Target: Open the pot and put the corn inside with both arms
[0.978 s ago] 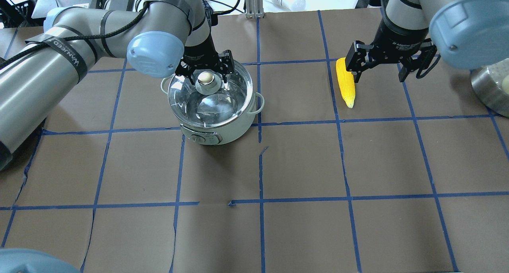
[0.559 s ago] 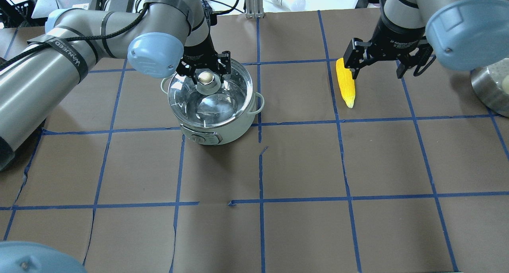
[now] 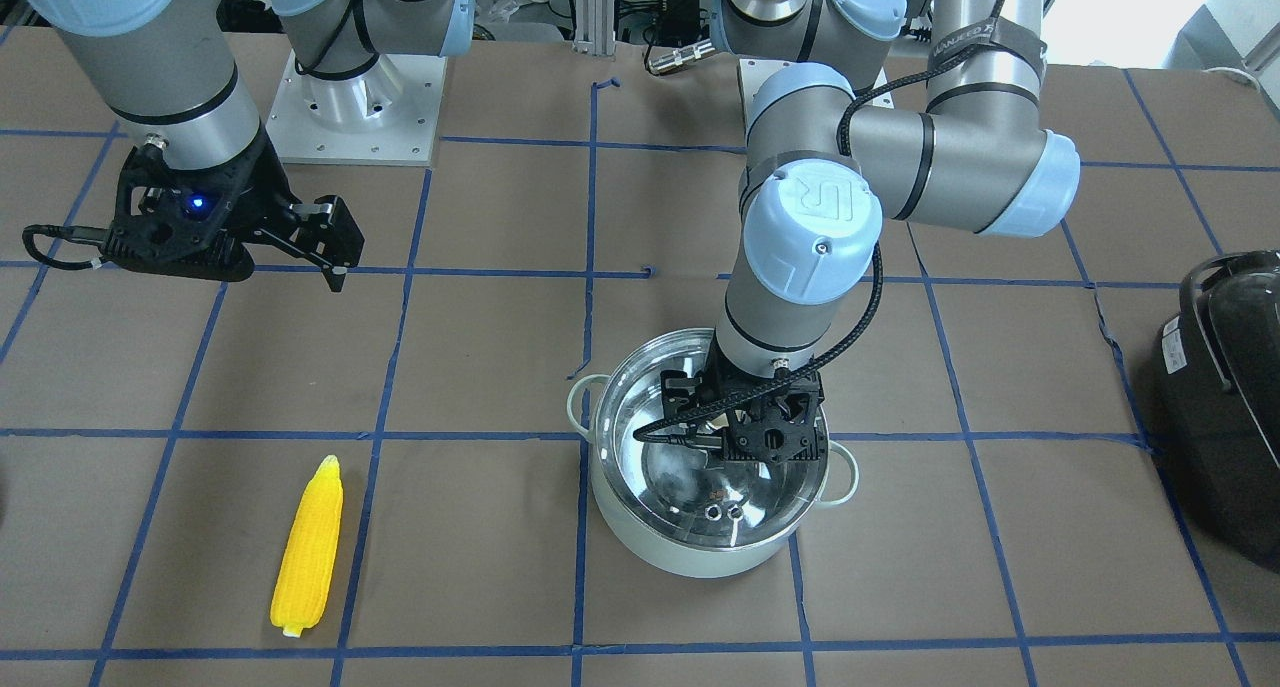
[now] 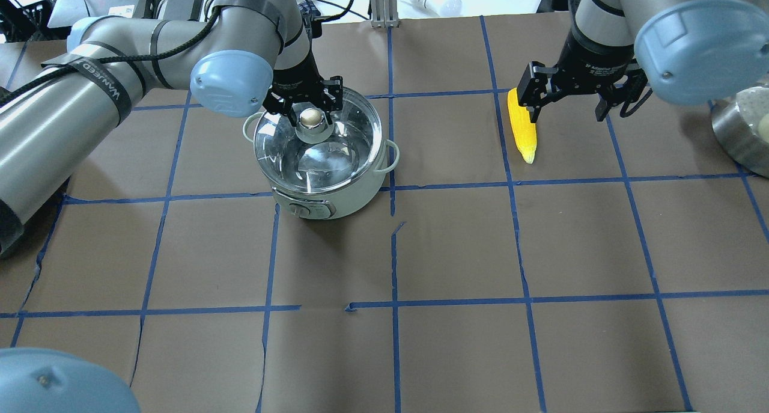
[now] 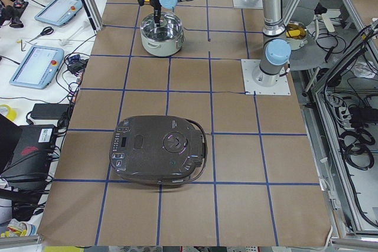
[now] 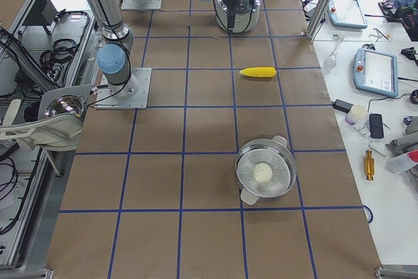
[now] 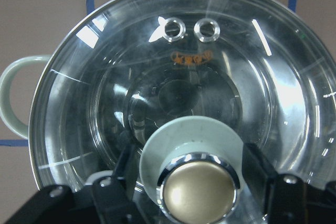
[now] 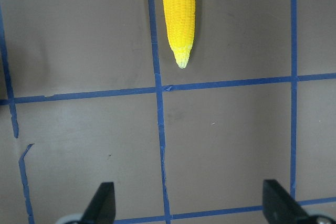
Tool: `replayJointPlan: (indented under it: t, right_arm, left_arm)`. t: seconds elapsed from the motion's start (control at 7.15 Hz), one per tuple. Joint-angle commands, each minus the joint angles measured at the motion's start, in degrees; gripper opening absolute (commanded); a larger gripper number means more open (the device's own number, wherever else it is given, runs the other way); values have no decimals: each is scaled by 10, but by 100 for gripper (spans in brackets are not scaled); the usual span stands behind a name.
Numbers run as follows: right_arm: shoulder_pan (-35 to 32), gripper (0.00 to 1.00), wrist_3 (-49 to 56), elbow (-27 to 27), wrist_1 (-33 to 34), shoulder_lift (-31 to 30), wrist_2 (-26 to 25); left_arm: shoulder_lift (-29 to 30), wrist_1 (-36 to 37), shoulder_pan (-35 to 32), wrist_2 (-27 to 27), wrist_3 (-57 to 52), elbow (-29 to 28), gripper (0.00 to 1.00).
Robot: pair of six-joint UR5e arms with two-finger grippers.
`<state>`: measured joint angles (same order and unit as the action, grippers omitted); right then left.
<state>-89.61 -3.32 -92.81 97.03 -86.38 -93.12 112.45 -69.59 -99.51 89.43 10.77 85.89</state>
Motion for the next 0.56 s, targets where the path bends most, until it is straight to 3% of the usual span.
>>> replayJointPlan:
  t: [0.0,0.14,0.28,0.42]
  right_arm:
    - [-1,100,-1,0,13,12,4]
    - [-1,100,-3,8,14,23,3]
    - [0,100,-3,7,27,32,2]
    - [0,100,-2,7,73,60,1]
  left_arm:
    - [1,0,0,-3,6,0,66]
    - [1,0,0,-3,6,-1,64]
    - [1,0,0,-4,6,-1,56]
    - [-1,0,0,-4,6,-1,50]
